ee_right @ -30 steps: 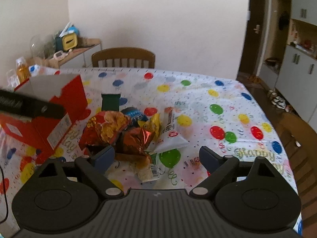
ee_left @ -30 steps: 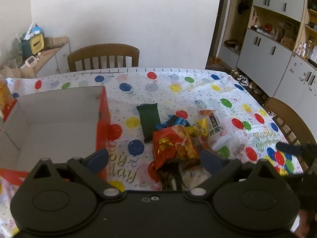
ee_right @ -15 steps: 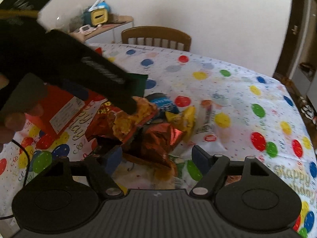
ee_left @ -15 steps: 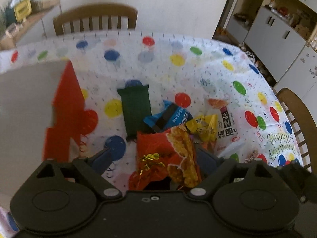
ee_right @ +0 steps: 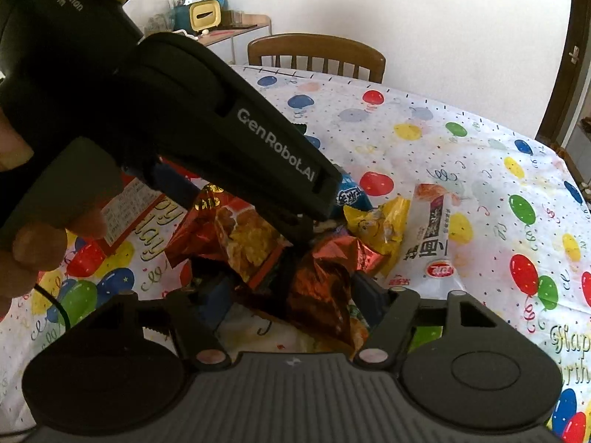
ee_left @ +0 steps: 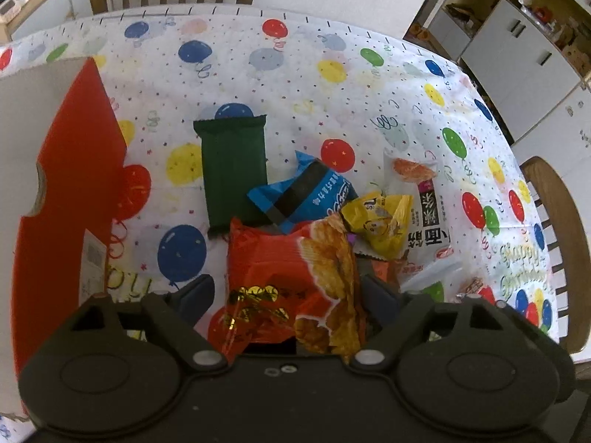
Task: Organize snacks
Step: 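Grasp the red chip bag with the left tool while the right tool grasps the copper foil bag, then carry both bags over the box and open both tools to drop them inside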
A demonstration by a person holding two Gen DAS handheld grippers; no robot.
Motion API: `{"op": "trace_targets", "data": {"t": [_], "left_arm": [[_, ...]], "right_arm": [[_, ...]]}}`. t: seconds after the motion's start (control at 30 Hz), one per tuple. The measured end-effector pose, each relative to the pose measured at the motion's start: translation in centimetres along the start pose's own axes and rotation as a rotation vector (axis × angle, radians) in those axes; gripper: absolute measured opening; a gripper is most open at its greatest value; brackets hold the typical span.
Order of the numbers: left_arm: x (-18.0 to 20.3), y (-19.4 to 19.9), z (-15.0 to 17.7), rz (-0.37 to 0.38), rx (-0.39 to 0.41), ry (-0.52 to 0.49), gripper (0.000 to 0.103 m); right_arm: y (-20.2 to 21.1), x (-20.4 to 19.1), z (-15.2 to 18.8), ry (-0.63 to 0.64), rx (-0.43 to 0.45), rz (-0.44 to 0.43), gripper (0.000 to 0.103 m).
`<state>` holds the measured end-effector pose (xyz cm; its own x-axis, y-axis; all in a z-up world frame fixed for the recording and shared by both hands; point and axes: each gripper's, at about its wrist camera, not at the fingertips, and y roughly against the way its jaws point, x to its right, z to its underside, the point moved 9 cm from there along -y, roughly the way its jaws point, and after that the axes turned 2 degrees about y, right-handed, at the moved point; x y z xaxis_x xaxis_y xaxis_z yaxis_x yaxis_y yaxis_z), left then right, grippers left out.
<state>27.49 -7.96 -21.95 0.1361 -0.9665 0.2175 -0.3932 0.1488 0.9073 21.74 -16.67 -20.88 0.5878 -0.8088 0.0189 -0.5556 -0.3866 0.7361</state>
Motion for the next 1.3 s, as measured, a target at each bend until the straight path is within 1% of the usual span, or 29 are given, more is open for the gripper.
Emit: {"op": "trace_targets", "data": {"t": [0.07,0.13,0.17,0.23,0.3,0.33,0.5,0.63,0.7,0.73,0.9,1.07,1.13,1.3], "left_arm": [[0.0,0.0,0.0,0.01,-0.005,0.013,0.077],[-0.1,0.1,0.0,0.006,-0.004,0.018,0.075],[-0.1,0.1,0.0,0.002,-0.003,0.018,0.074],[-0.3,0.1,0.0,-0.009,-0.001,0.022,0.064],[-0.5,0.3,-0.1,-0.005,0.0,0.03,0.062],[-0.6,0.3,-0.1,-0.005,0.002,0.034,0.062],[-1.0,1.3,-0.1,-0.02,0.032,0.038,0.061],[-1.7,2.6,-0.1,-0.016,0.055,0.068,0.061],[-2.0,3.5,0.0,-0.015,0.068,0.073,0.061],[-2.0,4.0,0.0,-0.017,0.075,0.071,0.061],[-2.6,6.8,-0.1,-0.025,0.114,0.062,0.061],[-3.5,9.6,-0.1,-0.026,0.154,0.031,0.061],[-4.1,10.5,-0.1,-0.027,0.163,0.021,0.061],[-6.4,12.8,-0.4,-0.034,0.183,0.003,0.061]], "right_arm": [[0.1,0.0,0.0,0.002,0.007,-0.003,0.062],[0.2,0.1,0.0,-0.003,0.012,-0.005,0.054],[0.2,0.2,0.0,-0.006,0.013,-0.003,0.053],[0.4,0.5,0.0,-0.011,0.015,-0.007,0.048],[0.4,0.6,0.1,-0.009,0.02,-0.01,0.046],[0.5,0.7,0.1,-0.01,0.022,-0.013,0.045],[0.9,1.1,-0.1,-0.02,0.043,-0.012,0.044],[1.6,1.3,-0.6,-0.032,0.062,-0.018,0.043],[2.3,1.2,-0.9,-0.037,0.077,-0.022,0.043],[2.6,1.4,-1.3,-0.039,0.101,-0.006,0.043],[4.8,0.3,-2.6,-0.03,0.141,-0.026,0.043],[6.6,-1.3,-4.0,-0.032,0.166,-0.035,0.043],[7.4,-1.7,-4.9,-0.033,0.178,-0.039,0.043],[8.2,-4.4,-7.1,-0.028,0.196,-0.054,0.043]]}}
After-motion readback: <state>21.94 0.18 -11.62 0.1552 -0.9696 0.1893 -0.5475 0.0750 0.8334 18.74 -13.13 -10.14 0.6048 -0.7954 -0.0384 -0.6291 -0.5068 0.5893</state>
